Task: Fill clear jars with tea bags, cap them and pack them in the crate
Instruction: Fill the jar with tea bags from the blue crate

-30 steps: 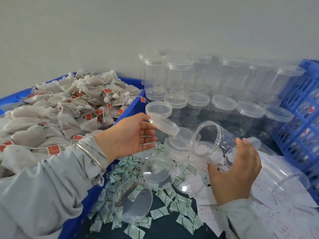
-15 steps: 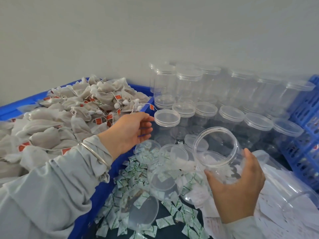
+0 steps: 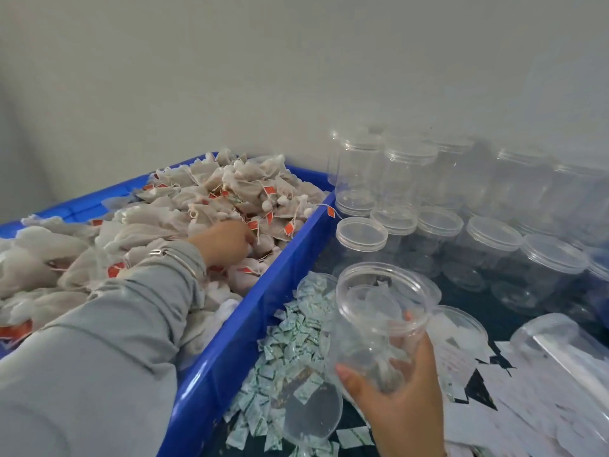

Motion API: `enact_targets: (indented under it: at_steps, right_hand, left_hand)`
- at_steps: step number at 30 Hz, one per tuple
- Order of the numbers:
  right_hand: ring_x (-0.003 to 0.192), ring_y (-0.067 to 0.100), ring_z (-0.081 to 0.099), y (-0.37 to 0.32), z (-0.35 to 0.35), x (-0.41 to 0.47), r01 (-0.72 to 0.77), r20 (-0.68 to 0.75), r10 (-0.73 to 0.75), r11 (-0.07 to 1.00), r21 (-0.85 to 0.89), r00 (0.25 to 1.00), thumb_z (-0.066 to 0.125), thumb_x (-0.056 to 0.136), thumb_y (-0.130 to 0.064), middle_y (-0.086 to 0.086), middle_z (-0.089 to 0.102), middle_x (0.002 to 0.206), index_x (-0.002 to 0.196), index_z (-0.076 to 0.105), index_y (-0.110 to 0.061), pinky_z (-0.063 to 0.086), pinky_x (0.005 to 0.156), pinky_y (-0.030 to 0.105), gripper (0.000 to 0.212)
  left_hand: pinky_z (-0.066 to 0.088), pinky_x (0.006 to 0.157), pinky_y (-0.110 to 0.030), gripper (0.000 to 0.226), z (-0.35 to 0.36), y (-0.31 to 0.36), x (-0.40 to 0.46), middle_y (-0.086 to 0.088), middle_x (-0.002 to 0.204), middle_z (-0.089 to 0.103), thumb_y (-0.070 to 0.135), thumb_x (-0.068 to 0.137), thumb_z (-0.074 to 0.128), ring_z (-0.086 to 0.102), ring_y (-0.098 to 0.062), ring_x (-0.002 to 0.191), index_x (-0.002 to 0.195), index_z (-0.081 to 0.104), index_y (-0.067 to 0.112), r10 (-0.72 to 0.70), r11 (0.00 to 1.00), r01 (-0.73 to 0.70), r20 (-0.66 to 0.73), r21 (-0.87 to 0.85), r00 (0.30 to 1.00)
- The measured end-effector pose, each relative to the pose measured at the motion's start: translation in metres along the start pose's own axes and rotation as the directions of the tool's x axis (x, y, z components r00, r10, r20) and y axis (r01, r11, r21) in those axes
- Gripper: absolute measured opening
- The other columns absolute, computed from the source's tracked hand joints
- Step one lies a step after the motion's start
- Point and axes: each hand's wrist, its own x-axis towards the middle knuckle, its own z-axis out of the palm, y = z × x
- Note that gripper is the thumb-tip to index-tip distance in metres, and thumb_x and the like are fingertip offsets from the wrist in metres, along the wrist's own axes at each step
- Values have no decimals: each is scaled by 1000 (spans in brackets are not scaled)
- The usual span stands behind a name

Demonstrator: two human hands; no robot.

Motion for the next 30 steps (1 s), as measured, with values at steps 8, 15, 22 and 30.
enact_targets:
  at_steps: [8,15,22,30]
  right_hand:
    - [123,10,45,19,-13,-7,118,100,-104,981,-154,990,78,33,-66,-14,47,128,137,38,-26,43,99,39,118]
    - [122,9,44,27,-15,-3,60,100,-47,989,-137,994,94,37,-37,-7,46,132,132,39,-26,35,96,15,110]
    - [120,12,46,30,-17,0,65,113,-52,991,-119,992,86,31,-62,-12,48,128,138,37,-22,39,102,35,124]
    - [120,18,50,35,-12,-1,56,109,-43,991,-118,993,84,30,-60,-14,49,126,135,37,-29,45,99,47,119]
  left_hand:
    - [43,81,-30,32,6,9,-5,-7,115,61,21,93,50,57,-23,97,123,54,10,-62,992,32,251,121,966]
    - [39,58,-20,10,8,6,-4,-2,92,65,19,89,61,53,-13,74,92,68,12,-51,999,51,85,8,995]
    - [50,73,-32,22,-5,11,-3,-15,95,61,17,95,49,55,-21,74,104,63,2,-94,977,69,-116,-204,989]
    - [53,52,-28,12,-26,41,-20,-8,85,60,14,94,49,65,-15,62,91,58,7,-131,280,28,-9,-960,991]
